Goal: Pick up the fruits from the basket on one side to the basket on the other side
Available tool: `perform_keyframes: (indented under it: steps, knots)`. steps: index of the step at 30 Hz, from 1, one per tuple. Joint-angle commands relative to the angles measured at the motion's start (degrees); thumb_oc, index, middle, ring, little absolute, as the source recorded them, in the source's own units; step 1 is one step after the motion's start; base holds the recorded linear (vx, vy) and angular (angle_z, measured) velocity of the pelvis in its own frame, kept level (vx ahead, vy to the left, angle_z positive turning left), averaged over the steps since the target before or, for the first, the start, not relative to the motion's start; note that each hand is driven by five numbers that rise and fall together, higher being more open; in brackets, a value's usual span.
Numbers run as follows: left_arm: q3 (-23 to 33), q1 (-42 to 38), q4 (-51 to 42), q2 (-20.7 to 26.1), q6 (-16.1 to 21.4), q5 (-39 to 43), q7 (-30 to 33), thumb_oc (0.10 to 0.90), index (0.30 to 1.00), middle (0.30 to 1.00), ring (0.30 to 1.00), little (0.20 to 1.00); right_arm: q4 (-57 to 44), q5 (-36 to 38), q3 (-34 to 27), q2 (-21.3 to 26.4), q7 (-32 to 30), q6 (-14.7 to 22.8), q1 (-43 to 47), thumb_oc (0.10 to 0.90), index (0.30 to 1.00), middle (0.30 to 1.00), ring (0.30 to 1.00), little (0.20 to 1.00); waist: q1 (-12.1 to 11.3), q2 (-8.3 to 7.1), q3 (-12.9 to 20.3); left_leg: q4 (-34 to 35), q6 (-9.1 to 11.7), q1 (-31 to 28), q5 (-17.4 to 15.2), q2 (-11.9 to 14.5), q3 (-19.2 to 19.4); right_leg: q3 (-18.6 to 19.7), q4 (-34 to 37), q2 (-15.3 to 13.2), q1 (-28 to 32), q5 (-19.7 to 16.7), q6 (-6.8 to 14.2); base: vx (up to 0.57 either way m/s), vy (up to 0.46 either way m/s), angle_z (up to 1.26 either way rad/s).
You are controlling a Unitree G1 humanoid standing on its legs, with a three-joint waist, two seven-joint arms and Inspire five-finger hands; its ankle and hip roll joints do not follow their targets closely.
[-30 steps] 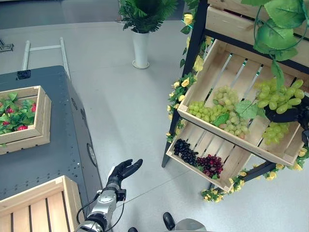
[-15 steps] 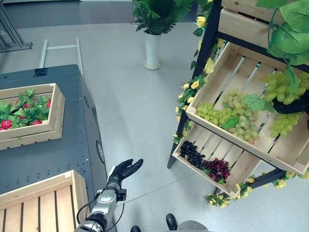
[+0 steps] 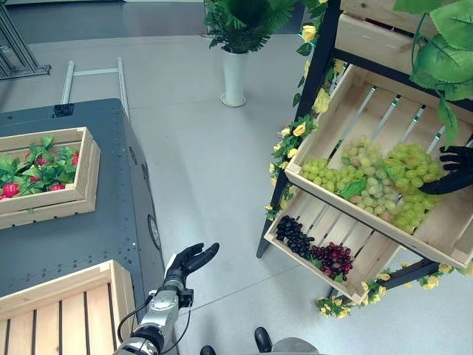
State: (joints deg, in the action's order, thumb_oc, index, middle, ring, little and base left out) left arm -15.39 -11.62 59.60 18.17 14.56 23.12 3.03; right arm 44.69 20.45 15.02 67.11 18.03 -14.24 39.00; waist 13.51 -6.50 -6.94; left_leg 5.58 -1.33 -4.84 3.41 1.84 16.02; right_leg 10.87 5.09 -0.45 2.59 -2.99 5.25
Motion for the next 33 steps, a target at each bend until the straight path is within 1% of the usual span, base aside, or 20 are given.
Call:
perform_keyframes:
  steps: [1,4,5,6,7,9,10,11,12,13,14,17,18,19,21,22,25,28,30,33]
  knots:
    - [-1.4,-4.6,-2.6,1.4,4.3,0.2,0.1,0.800,0.900,0.900,0.900,0.900,-0.2,-1.4,-1.2,7.3,-0.3,6.5,7.9,0.800,0.900,0.900,0.900,0.900,-1.9,-1.20,3.9,-0.6,-1.1,-4.3,-10.0,-2.8,-0.2,-0.6,-0.3,4.8,-0.9,-0.4,-0.4,0.00,0.000,0.00]
    - [-1.2,-4.5,-2.6,1.4,4.2,-0.1,0.0,0.800,0.900,0.900,0.900,0.900,-2.2,-2.0,-2.4,7.3,-0.5,7.7,5.5,0.800,0.900,0.900,0.900,0.900,-1.6,-1.15,3.9,-0.6,-1.1,-4.3,-10.0,-2.8,0.1,-0.5,-0.3,4.8,-0.9,-0.4,-0.3,0.00,0.000,0.00]
    - [-1.1,-4.5,-2.7,1.5,3.9,-0.2,0.1,0.800,0.900,0.900,0.900,0.900,-3.6,-2.8,-3.0,7.4,-1.7,8.9,4.1,0.800,0.900,0.900,0.900,0.900,-1.3,-1.10,4.0,-0.6,-1.1,-4.3,-10.0,-2.8,0.3,-0.3,-0.3,4.8,-0.9,-0.4,-0.3,0.00,0.000,0.00]
    - [-1.1,-4.5,-2.7,1.5,3.9,-0.2,0.1,0.800,0.900,0.900,0.900,0.900,-3.7,-2.8,-3.1,7.4,-1.7,8.9,3.9,0.800,0.900,0.900,0.900,0.900,-1.4,-1.13,4.1,-0.6,-1.1,-4.3,-10.0,-2.8,0.3,-0.3,-0.3,4.8,-0.9,-0.4,-0.3,0.00,0.000,0.00]
    - [-1.0,-4.6,-2.7,1.6,3.7,-0.2,0.3,0.800,0.900,0.900,0.900,0.900,-6.0,-3.1,-3.8,7.6,-3.0,10.2,2.5,0.800,0.900,0.900,0.900,0.900,-1.0,-1.06,4.2,-0.6,-1.1,-4.3,-10.0,-2.8,0.6,-0.1,-0.4,4.9,-1.1,-0.4,-0.3,0.00,0.000,0.00]
    - [-0.9,-4.6,-2.6,1.6,3.7,-0.1,0.4,0.800,0.900,0.900,0.900,0.900,-7.3,-2.9,-4.5,7.7,-3.3,10.7,1.6,0.800,0.900,0.900,0.900,0.900,-0.8,-1.01,4.2,-0.7,-1.1,-4.2,-10.0,-2.7,0.7,0.0,-0.4,4.9,-1.2,-0.4,-0.3,0.03,0.034,-0.05]
    - [-0.8,-4.5,-2.6,1.5,3.7,0.0,0.3,0.800,0.900,0.900,0.900,0.900,-10.3,-1.6,-5.9,7.7,-4.2,11.7,-0.1,0.800,0.900,0.900,0.900,0.900,0.0,-0.35,4.2,-0.6,-1.3,-4.8,-11.2,-2.7,0.1,0.0,-0.3,5.0,-0.5,0.5,0.1,0.00,0.008,-0.08]
    - [-0.8,-4.6,-2.5,1.6,3.7,0.0,0.4,0.800,0.900,0.900,0.900,0.900,-10.8,-1.6,-6.4,7.6,-4.4,11.8,-0.5,0.800,0.900,0.900,0.900,0.900,-0.2,-0.87,4.2,-0.7,-1.2,-4.3,-10.1,-2.7,0.9,0.3,-0.5,5.0,-1.2,-0.3,-0.2,0.05,0.069,-0.06]
    - [-0.9,-4.7,-2.4,1.5,3.8,0.0,0.3,0.800,0.900,0.900,0.900,0.900,-11.8,-1.2,-7.0,7.5,-4.9,12.5,-1.4,0.800,0.900,0.900,0.900,0.900,0.2,-0.32,4.1,-0.6,-1.4,-4.8,-11.2,-2.7,0.2,0.0,-0.4,5.0,-0.6,0.6,0.1,0.00,0.019,-0.05]
    - [-0.2,-4.6,-2.1,1.4,4.0,0.1,0.1,0.800,0.900,0.900,0.900,0.900,-16.0,-1.7,-9.8,6.7,-5.9,13.5,-4.6,0.800,0.900,0.900,0.900,0.900,1.0,-0.07,4.2,-0.8,-1.4,-4.8,-11.4,-2.8,0.4,0.4,-0.4,5.0,-0.6,0.6,0.2,0.06,0.074,-0.02]
    - [-0.2,-4.6,-2.1,1.4,4.0,0.1,0.1,0.800,0.900,0.900,0.900,0.900,-16.4,-1.8,-10.3,6.6,-6.0,13.6,-5.2,0.800,0.900,0.900,0.900,0.900,1.0,-0.09,4.2,-0.8,-1.4,-4.8,-11.4,-2.8,0.4,0.4,-0.4,5.0,-0.6,0.6,0.2,0.00,0.000,0.00]
    - [0.5,-4.5,-2.2,1.1,3.9,-0.1,0.2,0.800,0.900,0.900,0.900,0.900,-23.2,-4.1,-14.3,5.0,-6.8,15.4,-10.7,0.800,0.900,0.900,0.900,0.900,1.9,0.17,4.2,-1.0,-1.5,-4.8,-11.5,-2.7,0.9,1.0,-0.5,5.1,-0.8,0.7,0.3,0.00,0.005,0.01]
    - [0.6,-4.5,-2.1,1.1,3.9,-0.2,0.3,0.800,0.900,0.900,0.900,0.900,-25.4,-5.2,-15.5,4.4,-7.2,15.7,-12.6,0.800,0.900,0.900,0.900,0.900,2.0,0.19,4.2,-1.0,-1.6,-4.8,-11.6,-2.7,1.0,1.1,-0.6,5.1,-0.9,0.7,0.3,0.00,0.011,-0.04]
    - [1.1,-4.3,-1.9,0.8,3.9,-0.1,0.5,0.800,0.900,0.900,0.900,0.900,-30.2,-8.0,-17.3,3.4,-8.4,16.8,-16.0,0.800,0.900,0.900,0.900,0.900,2.8,0.45,4.1,-1.1,-1.7,-4.8,-11.7,-2.7,1.3,1.5,-0.7,5.2,-1.1,0.8,0.3,0.00,0.012,-0.04]
    - [1.1,-4.3,-1.8,0.8,3.9,0.0,0.5,0.800,0.900,0.900,0.900,0.900,-32.5,-9.4,-18.9,3.2,-8.8,17.3,-18.2,0.800,0.900,0.900,0.900,0.900,2.9,0.49,4.1,-1.2,-1.7,-4.7,-11.7,-2.7,1.4,1.7,-0.8,5.3,-1.2,0.8,0.3,0.00,0.010,-0.08]
    - [1.8,-4.3,-1.3,0.8,3.9,0.1,0.4,0.800,0.900,0.900,0.900,0.900,-37.3,-12.6,-21.1,3.0,-9.3,18.2,-21.6,0.800,0.900,0.900,0.900,0.900,3.8,0.74,4.0,-1.3,-1.8,-4.7,-11.8,-2.7,1.7,2.2,-1.0,5.4,-1.3,0.9,0.4,0.00,0.008,-0.13]
    - [2.0,-4.5,-0.8,0.7,4.0,0.6,0.7,0.800,0.900,0.900,0.900,0.900,-42.5,-19.0,-23.7,2.9,-12.1,19.9,-25.9,0.800,0.900,0.900,0.900,0.900,4.5,1.05,3.9,-1.2,-2.0,-4.8,-12.0,-2.7,2.2,2.8,-1.0,5.6,-1.4,1.0,0.5,0.00,0.008,-0.04]
    - [2.4,-4.6,-0.3,0.7,4.3,1.1,0.8,0.800,0.900,0.900,0.900,0.900,-48.0,-21.9,-26.7,2.7,-12.8,20.4,-29.4,0.800,0.900,0.900,0.900,0.900,5.1,1.41,3.9,-1.1,-2.1,-4.9,-12.1,-2.7,2.6,3.3,-1.1,5.7,-1.5,1.0,0.6,0.01,0.016,-0.09]
    - [2.8,-4.3,-0.1,0.6,4.7,1.2,0.6,0.800,0.900,0.900,0.900,0.900,-52.4,-26.1,-28.8,2.0,-13.9,21.7,-32.3,0.800,0.900,0.900,0.900,0.900,5.6,1.79,3.9,-1.1,-2.1,-5.0,-12.2,-2.7,2.9,3.7,-1.1,5.8,-1.6,1.1,0.7,0.01,0.017,-0.06]
    - [2.9,-3.9,-0.3,0.4,5.0,1.2,0.6,0.800,0.900,0.900,0.900,0.900,-56.6,-32.2,-31.0,1.0,-15.8,24.8,-35.6,0.800,0.900,0.900,0.900,0.900,5.8,2.16,3.7,-1.2,-2.2,-5.0,-12.3,-2.7,3.0,3.9,-1.3,5.8,-1.7,1.2,0.8,0.00,0.004,-0.02]
